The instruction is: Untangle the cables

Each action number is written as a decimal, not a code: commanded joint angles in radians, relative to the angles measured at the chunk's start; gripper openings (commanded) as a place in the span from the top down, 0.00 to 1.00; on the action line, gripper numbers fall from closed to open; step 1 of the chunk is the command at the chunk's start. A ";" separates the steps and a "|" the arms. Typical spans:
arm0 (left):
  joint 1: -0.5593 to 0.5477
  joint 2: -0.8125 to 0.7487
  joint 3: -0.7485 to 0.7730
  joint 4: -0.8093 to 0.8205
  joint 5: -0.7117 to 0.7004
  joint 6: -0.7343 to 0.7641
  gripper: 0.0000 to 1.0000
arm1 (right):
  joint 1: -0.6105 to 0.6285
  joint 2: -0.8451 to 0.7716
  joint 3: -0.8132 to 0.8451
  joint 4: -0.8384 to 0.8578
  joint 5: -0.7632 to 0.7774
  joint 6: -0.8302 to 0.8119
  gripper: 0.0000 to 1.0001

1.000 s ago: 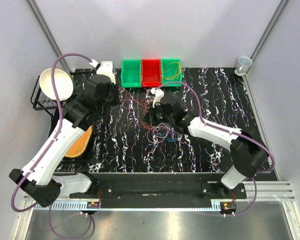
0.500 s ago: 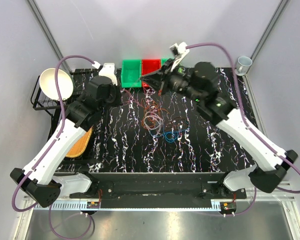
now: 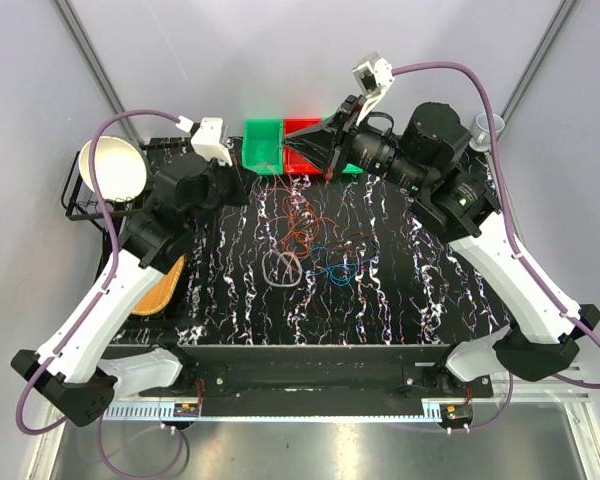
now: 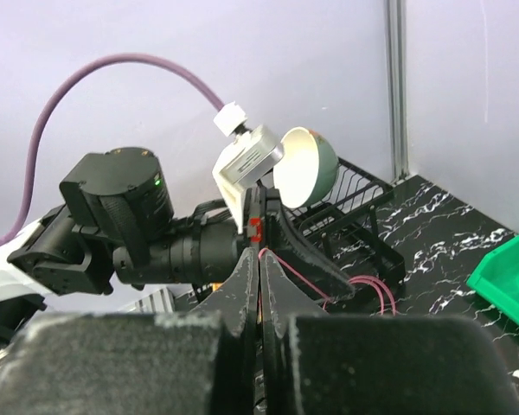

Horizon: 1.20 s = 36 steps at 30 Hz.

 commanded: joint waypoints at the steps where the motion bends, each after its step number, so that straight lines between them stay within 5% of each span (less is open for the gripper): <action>1: 0.013 -0.018 -0.053 -0.016 0.045 0.044 1.00 | 0.002 -0.028 0.098 0.156 0.021 -0.026 1.00; 16: 0.014 -0.041 -0.120 0.121 0.404 0.048 0.96 | 0.000 -0.053 -0.188 0.207 0.156 0.008 1.00; 24: 0.011 0.027 -0.162 0.034 0.335 -0.094 0.95 | 0.000 -0.074 -0.394 0.225 0.266 0.085 1.00; 29: -0.035 0.019 -0.325 0.172 0.297 -0.191 0.83 | 0.002 -0.087 -0.491 0.224 0.292 0.115 1.00; 36: -0.147 0.067 -0.483 0.325 0.165 -0.232 0.83 | 0.000 -0.056 -0.652 0.235 0.259 0.258 1.00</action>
